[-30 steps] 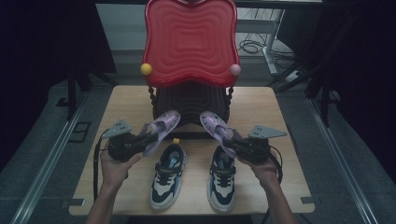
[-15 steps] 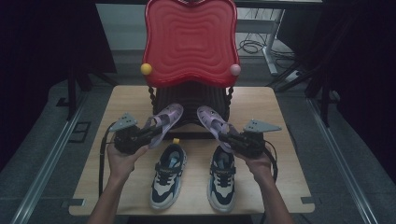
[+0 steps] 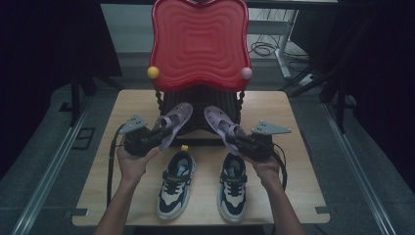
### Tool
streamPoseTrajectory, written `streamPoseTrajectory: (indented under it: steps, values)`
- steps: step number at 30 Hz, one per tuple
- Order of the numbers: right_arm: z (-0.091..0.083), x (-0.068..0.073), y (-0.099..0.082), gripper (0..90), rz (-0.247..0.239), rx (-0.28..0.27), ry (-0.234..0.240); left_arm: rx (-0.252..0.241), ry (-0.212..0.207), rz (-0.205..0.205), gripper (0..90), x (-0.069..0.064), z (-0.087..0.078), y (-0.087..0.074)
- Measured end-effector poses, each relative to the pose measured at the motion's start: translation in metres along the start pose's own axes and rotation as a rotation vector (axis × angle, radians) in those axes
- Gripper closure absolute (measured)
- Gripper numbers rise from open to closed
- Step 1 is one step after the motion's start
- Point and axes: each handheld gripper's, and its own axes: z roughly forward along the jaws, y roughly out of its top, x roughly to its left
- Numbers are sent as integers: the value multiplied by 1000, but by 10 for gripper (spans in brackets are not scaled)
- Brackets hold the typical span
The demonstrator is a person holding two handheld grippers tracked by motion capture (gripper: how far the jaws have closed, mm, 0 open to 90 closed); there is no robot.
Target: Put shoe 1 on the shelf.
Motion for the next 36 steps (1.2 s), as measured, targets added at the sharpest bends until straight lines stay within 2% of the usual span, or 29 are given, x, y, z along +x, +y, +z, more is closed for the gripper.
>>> streamPoseTrajectory:
  steps: [14, 24, 36]
  values:
    - [16, -1, 7, 855, 11, -24, -22, -7, 6, 3, 856, 5, 12, 6]
    - [31, -4, 13, 854, 12, -23, -53, -8, 4, 7, 857, 6, 27, 8]
    - [40, -9, 20, 854, 17, -39, -76, -12, 8, 7, 858, 9, 33, 18]
